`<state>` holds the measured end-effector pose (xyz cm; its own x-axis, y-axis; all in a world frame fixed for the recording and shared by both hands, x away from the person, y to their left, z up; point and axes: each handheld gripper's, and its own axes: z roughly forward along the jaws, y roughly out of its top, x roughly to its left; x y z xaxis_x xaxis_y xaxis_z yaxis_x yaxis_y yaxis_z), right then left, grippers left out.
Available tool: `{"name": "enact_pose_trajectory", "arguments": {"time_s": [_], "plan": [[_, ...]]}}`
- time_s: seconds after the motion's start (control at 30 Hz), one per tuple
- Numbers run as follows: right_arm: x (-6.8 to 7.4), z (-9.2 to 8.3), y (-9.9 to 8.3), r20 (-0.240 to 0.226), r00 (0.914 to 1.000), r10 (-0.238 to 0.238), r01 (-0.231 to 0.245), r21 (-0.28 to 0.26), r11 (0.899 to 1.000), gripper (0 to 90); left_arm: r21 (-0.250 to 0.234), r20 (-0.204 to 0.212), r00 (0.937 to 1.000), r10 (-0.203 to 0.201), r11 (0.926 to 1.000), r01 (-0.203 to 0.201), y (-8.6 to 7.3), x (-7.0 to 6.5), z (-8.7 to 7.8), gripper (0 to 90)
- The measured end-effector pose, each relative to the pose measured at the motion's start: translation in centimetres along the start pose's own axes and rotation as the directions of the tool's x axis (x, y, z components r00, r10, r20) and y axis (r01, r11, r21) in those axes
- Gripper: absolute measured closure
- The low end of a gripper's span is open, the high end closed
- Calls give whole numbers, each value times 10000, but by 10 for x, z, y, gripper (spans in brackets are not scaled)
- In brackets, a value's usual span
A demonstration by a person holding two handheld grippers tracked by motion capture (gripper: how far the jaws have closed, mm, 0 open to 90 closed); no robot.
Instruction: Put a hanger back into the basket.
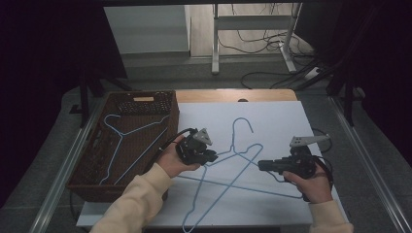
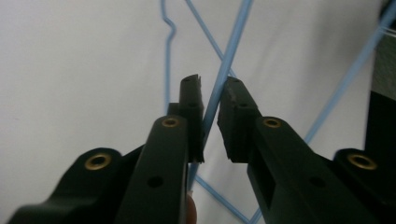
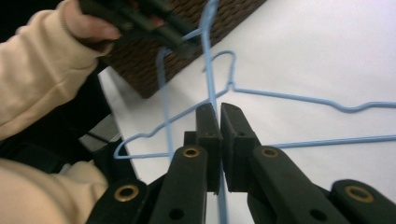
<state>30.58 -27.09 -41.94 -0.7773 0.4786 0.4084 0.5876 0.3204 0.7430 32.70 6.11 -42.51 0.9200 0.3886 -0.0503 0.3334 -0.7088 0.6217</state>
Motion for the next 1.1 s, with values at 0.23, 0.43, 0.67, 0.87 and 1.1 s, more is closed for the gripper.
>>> {"name": "enact_pose_trajectory", "arguments": {"time_s": [0.23, 0.43, 0.67, 0.87, 1.1], "plan": [[-4, -6, -2, 625, 9980, -67, 144, -1229, 9923, 626, -424, 800, 9954, -536, 9975, 571, -1, -6, -10, 865], [-3, -14, 0, 994, 9950, 132, 91, -2210, 9752, 407, -770, 931, 9894, -1112, 9900, 1185, -4, -4, -24, 867], [-5, -22, -3, 869, 9958, 286, -13, -2995, 9541, 348, -1419, 1139, 9811, -1564, 9748, 1718, -9, -1, -43, 867], [-8, -20, -5, 936, 9950, 342, -59, -2865, 9581, 325, -2036, 1304, 9694, -2080, 9513, 2315, -18, 5, -64, 868], [-8, -16, -6, 1313, 9910, 260, 91, -2595, 9657, 278, -2342, 1233, 9661, -2270, 9393, 2506, -25, 10, -79, 868]]}}
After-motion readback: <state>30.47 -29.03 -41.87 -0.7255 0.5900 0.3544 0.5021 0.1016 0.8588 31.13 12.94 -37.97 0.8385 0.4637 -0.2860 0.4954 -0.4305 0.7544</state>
